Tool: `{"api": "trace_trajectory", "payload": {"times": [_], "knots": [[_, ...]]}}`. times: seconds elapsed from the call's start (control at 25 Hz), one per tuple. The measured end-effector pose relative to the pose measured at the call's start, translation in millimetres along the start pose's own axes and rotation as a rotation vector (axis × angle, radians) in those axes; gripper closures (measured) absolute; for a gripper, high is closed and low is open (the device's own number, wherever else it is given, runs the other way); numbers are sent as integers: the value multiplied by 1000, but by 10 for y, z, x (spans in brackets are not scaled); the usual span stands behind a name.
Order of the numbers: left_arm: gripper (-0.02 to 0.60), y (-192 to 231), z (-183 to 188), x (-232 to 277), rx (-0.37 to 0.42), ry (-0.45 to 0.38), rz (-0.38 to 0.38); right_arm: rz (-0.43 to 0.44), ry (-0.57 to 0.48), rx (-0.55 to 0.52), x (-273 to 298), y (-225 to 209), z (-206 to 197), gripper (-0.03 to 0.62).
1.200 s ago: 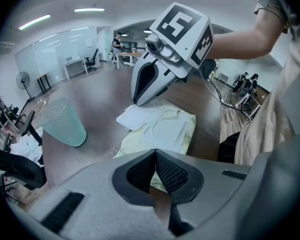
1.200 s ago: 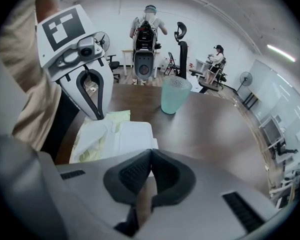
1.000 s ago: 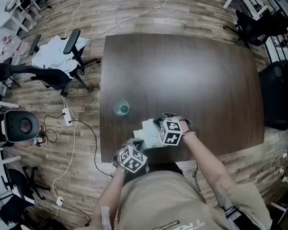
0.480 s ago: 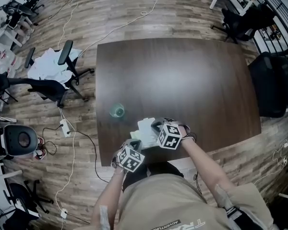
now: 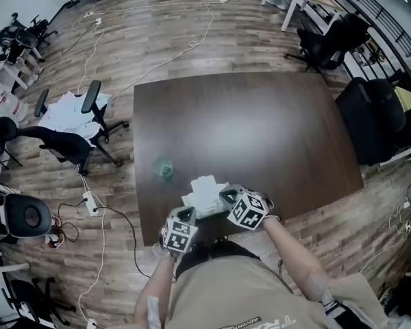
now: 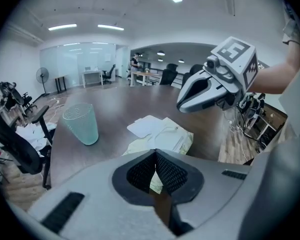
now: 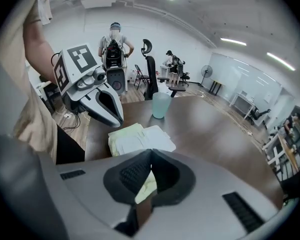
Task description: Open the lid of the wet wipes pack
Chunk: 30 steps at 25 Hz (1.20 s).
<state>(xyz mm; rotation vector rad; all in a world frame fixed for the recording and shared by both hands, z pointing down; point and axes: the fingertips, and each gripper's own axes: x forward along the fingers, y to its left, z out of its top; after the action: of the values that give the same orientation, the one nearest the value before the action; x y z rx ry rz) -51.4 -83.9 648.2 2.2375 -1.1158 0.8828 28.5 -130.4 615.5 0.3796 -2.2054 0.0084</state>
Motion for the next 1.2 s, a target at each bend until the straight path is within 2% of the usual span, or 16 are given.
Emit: {"api": "trace_trajectory", "payload": {"times": [0.16, 0.32, 0.48, 0.6, 0.8, 1.04, 1.2], "knots": [[572, -4, 25, -226, -44, -47, 22, -51, -44, 119, -245, 73, -26, 580], [572, 19, 184, -481, -56, -121, 54, -81, -97, 202, -456, 94, -67, 580], [572, 0, 392, -786, -28, -200, 93, -114, -142, 259, -710, 122, -126, 580], [572, -21, 571, -1000, -8, -255, 111, -142, -192, 267, -939, 116, -53, 580], [572, -83, 911, -1279, -39, -357, 118, -206, -290, 259, -1334, 26, 189, 580], [572, -95, 1296, -1466, -15, -424, 127, -298, -334, 169, -1717, -182, 524, 580], [572, -95, 1520, -1685, -1, -477, 138, -296, -432, 241, -1877, -307, 747, 580]]}}
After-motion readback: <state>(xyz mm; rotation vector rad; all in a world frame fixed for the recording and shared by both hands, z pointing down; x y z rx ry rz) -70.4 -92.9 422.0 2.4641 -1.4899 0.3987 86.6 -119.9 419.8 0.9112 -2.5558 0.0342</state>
